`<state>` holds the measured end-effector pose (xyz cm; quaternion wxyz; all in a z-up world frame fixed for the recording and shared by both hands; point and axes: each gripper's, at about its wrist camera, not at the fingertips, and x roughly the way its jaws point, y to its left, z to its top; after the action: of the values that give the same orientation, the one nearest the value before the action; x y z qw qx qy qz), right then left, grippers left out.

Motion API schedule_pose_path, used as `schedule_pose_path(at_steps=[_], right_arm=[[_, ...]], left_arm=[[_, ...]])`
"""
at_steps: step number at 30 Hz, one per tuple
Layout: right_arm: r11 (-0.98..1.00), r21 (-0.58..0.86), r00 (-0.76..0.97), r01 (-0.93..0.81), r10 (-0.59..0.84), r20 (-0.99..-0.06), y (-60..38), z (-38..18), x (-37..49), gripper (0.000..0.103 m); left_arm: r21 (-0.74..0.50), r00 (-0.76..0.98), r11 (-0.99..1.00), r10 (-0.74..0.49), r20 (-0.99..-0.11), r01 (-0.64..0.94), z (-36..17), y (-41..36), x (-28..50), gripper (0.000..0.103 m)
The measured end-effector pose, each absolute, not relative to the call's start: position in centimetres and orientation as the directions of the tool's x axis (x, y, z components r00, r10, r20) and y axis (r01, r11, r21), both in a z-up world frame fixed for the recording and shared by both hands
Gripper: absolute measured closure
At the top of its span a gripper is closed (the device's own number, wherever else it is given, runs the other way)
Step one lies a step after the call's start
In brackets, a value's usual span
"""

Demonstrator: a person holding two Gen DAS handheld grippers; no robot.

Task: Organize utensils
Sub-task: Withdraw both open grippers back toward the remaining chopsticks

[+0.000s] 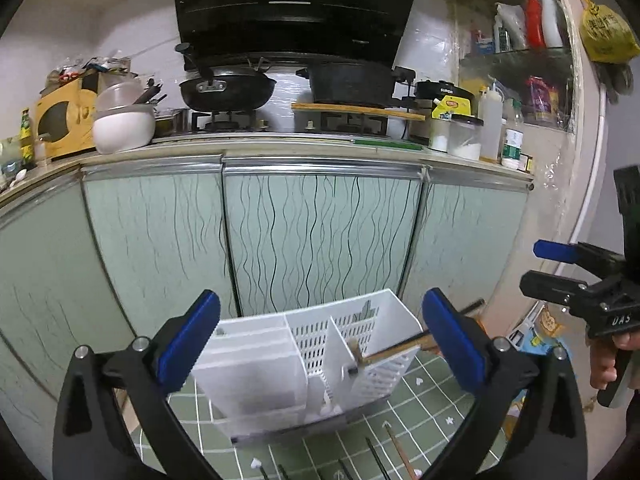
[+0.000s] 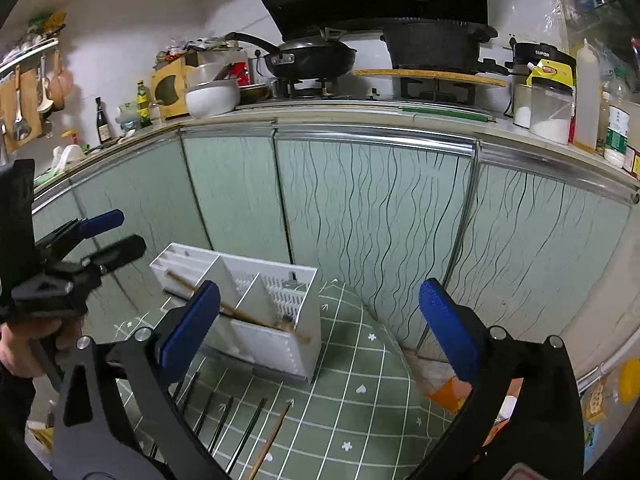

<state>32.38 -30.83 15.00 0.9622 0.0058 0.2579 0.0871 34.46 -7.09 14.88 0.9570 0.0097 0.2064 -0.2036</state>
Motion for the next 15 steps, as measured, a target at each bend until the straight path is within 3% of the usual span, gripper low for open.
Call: schedule_pose_path(at_steps=[15], right_arm=[[0.978,0.063,0.863,-0.201,0.207,-0.461,-29.1,12.6,22.7,0.007]], left_arm=[[-0.080,0.849,0.931,-0.359,-0.388,0.356,12.3,-3.0,24.9,0.005]])
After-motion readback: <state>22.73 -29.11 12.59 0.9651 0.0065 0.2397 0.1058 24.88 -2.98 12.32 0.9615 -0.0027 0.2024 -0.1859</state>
